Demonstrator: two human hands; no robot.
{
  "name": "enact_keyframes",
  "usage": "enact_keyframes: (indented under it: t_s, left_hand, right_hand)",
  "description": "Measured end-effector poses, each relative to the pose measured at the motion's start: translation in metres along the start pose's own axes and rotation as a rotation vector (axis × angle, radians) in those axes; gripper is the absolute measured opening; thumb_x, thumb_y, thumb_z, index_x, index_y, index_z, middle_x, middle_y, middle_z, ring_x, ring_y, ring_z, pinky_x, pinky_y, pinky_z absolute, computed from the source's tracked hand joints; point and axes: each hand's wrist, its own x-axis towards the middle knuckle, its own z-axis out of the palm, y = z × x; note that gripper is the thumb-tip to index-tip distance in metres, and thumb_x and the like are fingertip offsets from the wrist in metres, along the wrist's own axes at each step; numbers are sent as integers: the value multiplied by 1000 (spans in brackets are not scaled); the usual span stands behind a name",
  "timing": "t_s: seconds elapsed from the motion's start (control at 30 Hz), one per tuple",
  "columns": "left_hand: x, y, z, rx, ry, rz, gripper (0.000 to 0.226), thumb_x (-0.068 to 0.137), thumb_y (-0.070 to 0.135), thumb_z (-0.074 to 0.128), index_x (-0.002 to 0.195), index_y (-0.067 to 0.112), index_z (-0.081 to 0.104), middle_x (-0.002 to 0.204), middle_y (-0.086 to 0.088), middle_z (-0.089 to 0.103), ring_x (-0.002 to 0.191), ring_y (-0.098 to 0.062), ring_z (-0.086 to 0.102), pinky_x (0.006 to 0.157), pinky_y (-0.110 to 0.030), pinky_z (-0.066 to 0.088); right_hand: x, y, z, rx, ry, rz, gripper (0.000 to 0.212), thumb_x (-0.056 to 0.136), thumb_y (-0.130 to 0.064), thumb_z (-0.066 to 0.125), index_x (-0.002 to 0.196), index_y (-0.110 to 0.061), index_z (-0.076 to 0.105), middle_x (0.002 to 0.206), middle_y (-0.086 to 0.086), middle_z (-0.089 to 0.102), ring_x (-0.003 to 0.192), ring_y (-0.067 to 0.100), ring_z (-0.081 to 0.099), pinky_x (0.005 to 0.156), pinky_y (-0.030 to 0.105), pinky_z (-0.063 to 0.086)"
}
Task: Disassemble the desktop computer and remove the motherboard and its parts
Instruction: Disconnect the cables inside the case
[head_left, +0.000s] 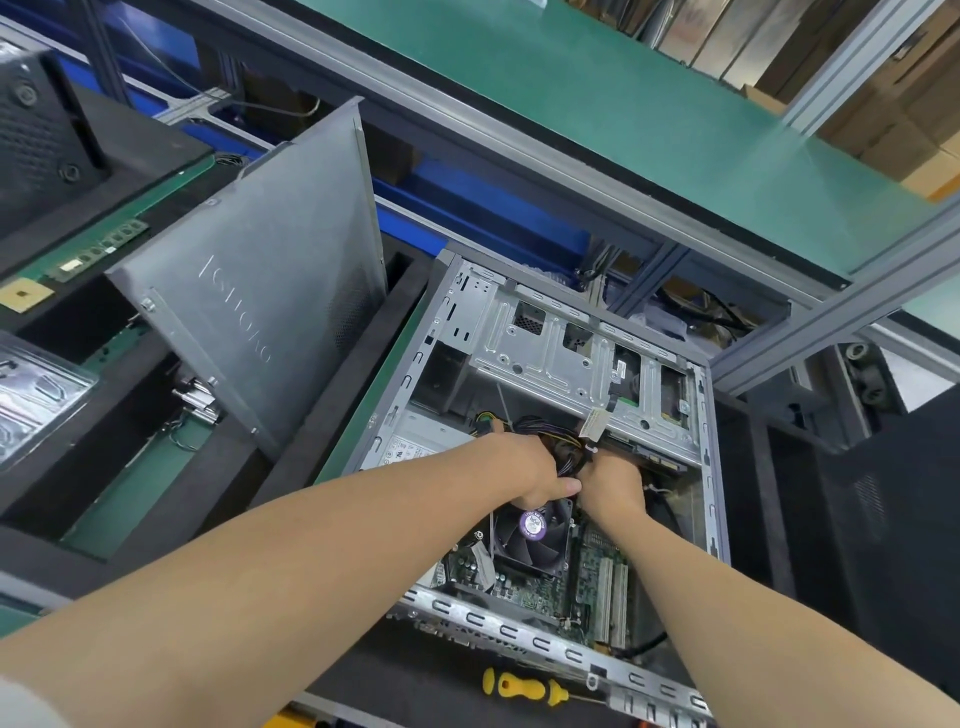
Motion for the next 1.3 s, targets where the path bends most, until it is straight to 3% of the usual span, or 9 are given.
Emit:
enact_keyframes:
  t_s: [0.07,0.2,0.27,0.57,0.67,0.8,0.9,1.0,1.3]
  left_hand:
    - [-1,0,-1,26,-1,7,69,110,55,17,155,8,39,147,-19,48,137,-35,46,115,-56,33]
    - [0,0,-3,12,-29,-12,55,114,44,21,162,20,28,154,-18,41,144,-38,37,117,-65,20]
    - [0,1,-3,10,-44,-10,56,113,45,19,162,18,29,154,-18,41,144,-37,36,118,-65,19]
    - [1,-2,0,10,-26,26,58,113,46,20,160,15,32,148,-19,47,138,-36,45,113,-57,34]
    - [1,-3,0,-5,-26,26,59,113,47,20,159,13,34,147,-19,48,136,-36,47,114,-56,36]
    - [0,-2,0,-11,-16,27,59,113,47,20,158,13,35,147,-18,48,138,-36,45,115,-58,33]
    - [1,-2,2,-14,-1,25,53,114,43,22,160,20,31,144,-18,50,134,-36,49,113,-57,37]
    - [3,-1,3,-29,-4,24,49,114,39,23,161,26,29,144,-17,49,135,-35,48,113,-58,32]
    - [1,0,-1,-4,-27,37,54,113,45,22,159,20,35,143,-17,50,131,-35,50,113,-57,35]
  right_hand:
    - [-4,1,2,50,39,-17,19,101,-7,49,90,-8,64,101,20,69,89,33,62,72,32,44]
    - [-8,2,1,21,67,-90,12,98,-7,57,97,-6,69,78,1,58,88,29,61,73,25,36]
    - [-8,2,2,23,63,-79,23,98,-4,54,78,-13,57,68,-9,45,77,20,53,70,27,37]
    - [-9,2,6,148,97,7,38,97,2,49,62,-12,47,66,3,51,67,23,49,59,31,37]
    - [-13,-1,2,232,100,-5,19,100,-4,49,86,-5,62,88,12,65,84,28,60,70,31,42]
    - [-17,-13,-9,314,35,126,26,103,-6,41,112,-11,64,114,8,68,109,26,64,74,27,39]
    - [-18,-16,0,390,72,140,28,103,-4,42,82,-15,55,89,3,64,87,23,63,66,26,38]
    - [-19,-22,8,566,126,240,38,100,-1,44,65,-15,43,64,4,47,58,19,40,53,29,30]
    - [-18,-11,10,538,106,280,39,97,5,46,62,-13,47,68,7,56,63,23,52,58,32,42]
